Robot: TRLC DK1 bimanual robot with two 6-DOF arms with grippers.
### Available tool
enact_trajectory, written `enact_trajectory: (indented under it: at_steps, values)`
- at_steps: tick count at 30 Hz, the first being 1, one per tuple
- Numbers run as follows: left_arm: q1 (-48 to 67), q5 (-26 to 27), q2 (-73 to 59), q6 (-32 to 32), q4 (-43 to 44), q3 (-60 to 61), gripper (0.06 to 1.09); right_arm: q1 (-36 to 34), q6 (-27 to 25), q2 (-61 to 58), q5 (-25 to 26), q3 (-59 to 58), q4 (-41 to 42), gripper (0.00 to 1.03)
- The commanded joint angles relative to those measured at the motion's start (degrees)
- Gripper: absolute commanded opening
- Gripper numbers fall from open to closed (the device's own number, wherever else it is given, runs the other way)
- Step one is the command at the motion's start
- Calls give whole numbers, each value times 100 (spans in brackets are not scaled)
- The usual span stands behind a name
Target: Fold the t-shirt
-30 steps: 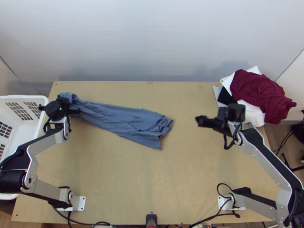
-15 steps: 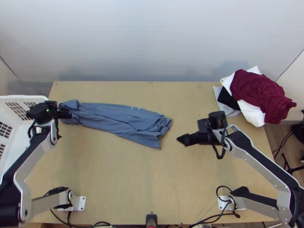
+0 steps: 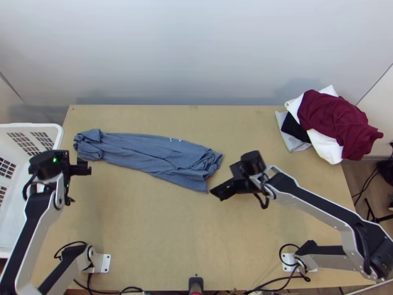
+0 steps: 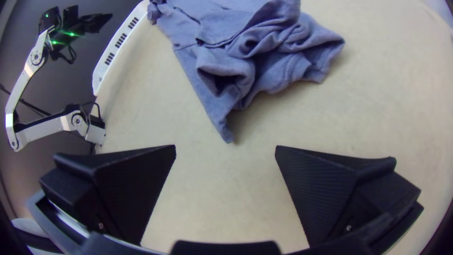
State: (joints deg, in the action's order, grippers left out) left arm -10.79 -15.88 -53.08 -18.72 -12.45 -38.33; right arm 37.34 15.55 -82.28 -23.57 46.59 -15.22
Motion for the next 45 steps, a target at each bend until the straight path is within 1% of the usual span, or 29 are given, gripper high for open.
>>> enact_trajectory:
  at_steps: [1,3,12,19,21,24,25,26,27,29,30,31,33,34,41,42,45]
  values:
    - [94,85,984,114,-619,247,105,590,-123,-579,635,-141,635,98]
    - [129,85,1054,114,-742,168,105,678,-158,-675,749,-212,723,98]
    - [437,85,1063,202,-935,-79,105,792,-123,-869,819,-176,1039,98]
    - [543,85,1089,519,-1348,-96,105,1038,-193,-1273,995,158,1039,96]
    - [604,94,1080,545,-1489,-70,105,1073,-210,-1352,1118,254,1039,96]
    - [648,94,1098,571,-1559,18,105,1091,-237,-1449,1162,386,1039,96]
    - [657,85,1098,571,-1568,36,105,1100,-246,-1475,1153,412,1039,94]
    - [657,94,1098,580,-1568,53,105,1117,-263,-1484,1180,421,1039,89]
    - [657,94,1098,580,-1559,62,105,1126,-272,-1501,1259,448,1039,87]
    - [657,94,1098,580,-1541,88,105,1126,-272,-1545,1426,465,1039,85]
    - [657,94,1098,580,-1533,88,105,1126,-289,-1572,1628,483,1048,72]
    - [666,94,1080,580,-1533,88,105,1135,-325,-1581,1848,483,1136,52]
    - [701,94,1063,580,-1506,97,105,1126,-509,-1554,2032,439,1303,1]
    - [709,94,1063,571,-1480,106,105,1091,-544,-1510,2050,412,1311,3]
    - [736,94,1010,571,-1392,80,105,739,-659,-596,2050,272,1303,3]
    - [762,94,1001,580,-1401,88,105,695,-650,-464,2041,316,1232,3]
    - [850,120,966,668,-1427,124,105,687,-632,-113,2041,694,617,3]
